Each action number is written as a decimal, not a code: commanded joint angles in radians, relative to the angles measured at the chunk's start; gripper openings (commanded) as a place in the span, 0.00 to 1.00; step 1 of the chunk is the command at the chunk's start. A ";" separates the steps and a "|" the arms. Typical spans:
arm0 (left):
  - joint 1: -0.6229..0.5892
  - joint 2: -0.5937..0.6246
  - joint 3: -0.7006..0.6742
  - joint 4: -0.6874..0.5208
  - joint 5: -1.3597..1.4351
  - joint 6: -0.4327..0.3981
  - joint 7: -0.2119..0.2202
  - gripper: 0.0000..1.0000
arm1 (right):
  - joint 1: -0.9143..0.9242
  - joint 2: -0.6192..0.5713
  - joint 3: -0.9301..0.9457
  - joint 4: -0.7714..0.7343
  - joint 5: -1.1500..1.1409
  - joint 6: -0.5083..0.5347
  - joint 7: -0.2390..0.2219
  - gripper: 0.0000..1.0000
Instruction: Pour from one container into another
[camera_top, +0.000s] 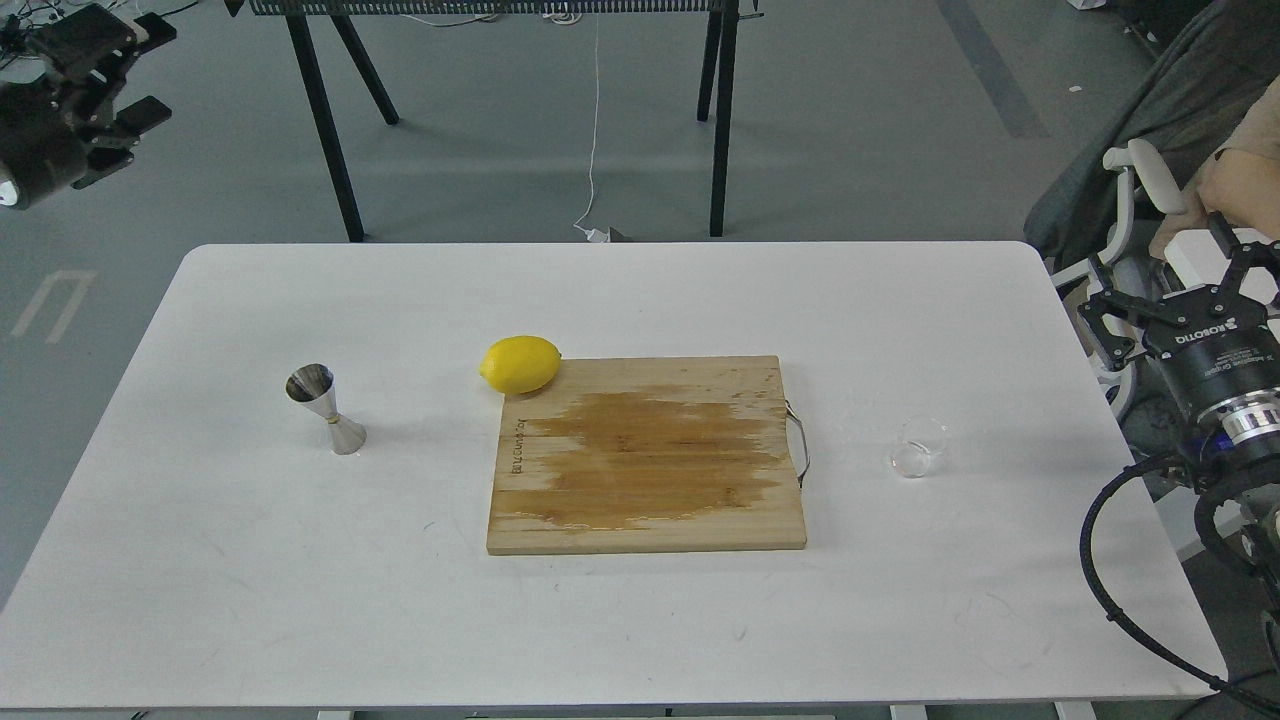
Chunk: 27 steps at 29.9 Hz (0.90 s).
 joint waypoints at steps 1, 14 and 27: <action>0.025 0.068 0.003 -0.188 0.177 0.000 0.000 0.99 | -0.005 -0.001 0.002 -0.002 -0.001 0.000 0.002 0.99; 0.423 0.234 0.000 -0.577 0.243 0.799 0.000 0.99 | -0.016 0.001 0.002 -0.004 -0.001 0.000 0.000 0.99; 0.634 0.078 -0.014 -0.504 0.500 0.977 0.000 0.99 | -0.021 0.001 0.000 -0.011 -0.002 0.000 0.002 0.99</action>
